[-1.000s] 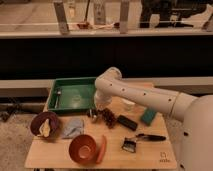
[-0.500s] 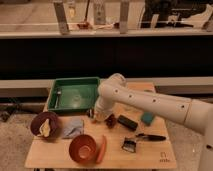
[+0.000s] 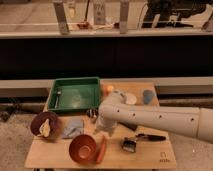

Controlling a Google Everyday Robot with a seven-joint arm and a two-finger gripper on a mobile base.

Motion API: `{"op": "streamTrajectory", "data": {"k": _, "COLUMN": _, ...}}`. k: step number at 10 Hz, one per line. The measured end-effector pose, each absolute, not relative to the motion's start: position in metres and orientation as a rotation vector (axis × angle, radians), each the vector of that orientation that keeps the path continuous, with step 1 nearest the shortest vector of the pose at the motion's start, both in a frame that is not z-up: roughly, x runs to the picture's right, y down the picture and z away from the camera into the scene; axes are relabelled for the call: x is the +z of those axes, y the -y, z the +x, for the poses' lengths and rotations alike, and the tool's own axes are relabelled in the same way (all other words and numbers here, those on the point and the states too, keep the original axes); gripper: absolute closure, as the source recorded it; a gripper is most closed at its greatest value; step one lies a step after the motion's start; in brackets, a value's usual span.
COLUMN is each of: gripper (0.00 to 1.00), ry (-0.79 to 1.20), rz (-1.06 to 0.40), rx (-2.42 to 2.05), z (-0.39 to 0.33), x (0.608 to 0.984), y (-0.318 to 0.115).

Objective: Place pepper in tray

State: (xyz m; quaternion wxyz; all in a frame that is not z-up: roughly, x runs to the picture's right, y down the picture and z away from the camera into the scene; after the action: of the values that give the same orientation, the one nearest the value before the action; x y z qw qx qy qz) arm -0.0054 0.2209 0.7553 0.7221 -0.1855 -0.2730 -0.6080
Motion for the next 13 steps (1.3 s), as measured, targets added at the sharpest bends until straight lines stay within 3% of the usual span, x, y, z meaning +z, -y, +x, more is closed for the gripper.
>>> {"op": "streamTrajectory", "data": {"k": 8, "gripper": 0.20, "ry": 0.459, "rz": -0.568, "rx": -1.300, "z": 0.035, "x": 0.806, "y": -0.248}}
{"op": "streamTrajectory", "data": {"k": 13, "gripper": 0.20, "ry": 0.444, "rz": -0.654, "rx": -1.180, "z": 0.032, "x": 0.800, "y": -0.265}}
